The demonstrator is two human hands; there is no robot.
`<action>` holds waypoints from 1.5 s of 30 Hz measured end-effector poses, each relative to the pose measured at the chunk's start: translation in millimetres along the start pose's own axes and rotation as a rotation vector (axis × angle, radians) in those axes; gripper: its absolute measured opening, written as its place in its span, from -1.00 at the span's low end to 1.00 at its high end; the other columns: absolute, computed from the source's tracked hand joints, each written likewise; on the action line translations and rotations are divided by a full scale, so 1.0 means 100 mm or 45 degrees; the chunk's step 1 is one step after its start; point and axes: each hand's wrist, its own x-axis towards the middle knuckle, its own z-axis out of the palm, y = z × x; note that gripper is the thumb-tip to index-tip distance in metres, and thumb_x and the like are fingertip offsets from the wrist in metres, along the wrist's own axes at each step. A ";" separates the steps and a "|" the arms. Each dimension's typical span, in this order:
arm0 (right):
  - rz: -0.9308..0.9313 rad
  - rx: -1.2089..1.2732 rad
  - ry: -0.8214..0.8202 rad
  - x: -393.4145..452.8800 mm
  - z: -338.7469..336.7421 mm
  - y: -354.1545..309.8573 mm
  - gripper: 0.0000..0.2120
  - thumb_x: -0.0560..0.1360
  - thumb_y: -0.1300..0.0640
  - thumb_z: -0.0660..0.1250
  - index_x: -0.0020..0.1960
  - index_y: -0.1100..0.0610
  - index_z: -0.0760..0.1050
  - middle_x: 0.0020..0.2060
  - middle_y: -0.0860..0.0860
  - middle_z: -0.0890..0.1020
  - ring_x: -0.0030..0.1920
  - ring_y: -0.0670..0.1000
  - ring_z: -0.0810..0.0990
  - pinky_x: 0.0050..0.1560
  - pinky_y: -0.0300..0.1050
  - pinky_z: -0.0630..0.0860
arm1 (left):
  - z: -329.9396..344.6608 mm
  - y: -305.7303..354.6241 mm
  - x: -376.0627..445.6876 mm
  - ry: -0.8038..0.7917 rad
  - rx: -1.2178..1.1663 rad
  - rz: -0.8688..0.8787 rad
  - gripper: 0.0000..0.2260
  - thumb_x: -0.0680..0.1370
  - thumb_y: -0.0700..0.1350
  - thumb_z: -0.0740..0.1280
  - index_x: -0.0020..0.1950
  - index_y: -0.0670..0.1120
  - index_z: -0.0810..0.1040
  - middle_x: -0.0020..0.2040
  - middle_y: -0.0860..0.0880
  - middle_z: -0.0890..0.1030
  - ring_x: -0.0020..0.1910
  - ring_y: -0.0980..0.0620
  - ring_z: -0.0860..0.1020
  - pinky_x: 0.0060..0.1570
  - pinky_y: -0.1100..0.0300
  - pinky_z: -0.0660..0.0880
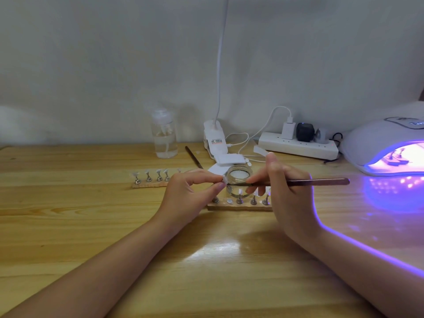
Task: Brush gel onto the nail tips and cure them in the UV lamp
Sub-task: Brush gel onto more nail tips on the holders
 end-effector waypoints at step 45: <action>0.016 -0.009 -0.020 -0.04 0.03 -0.03 -0.63 0.50 0.03 0.15 -0.36 0.13 0.59 -0.50 0.00 0.61 -0.47 -0.19 0.52 -0.38 -0.35 0.41 | -0.01 0.00 -0.01 0.025 0.053 0.004 -0.87 0.35 -0.23 0.47 -0.22 0.00 0.64 -0.25 0.11 0.64 -0.19 0.29 0.56 -0.12 0.53 0.34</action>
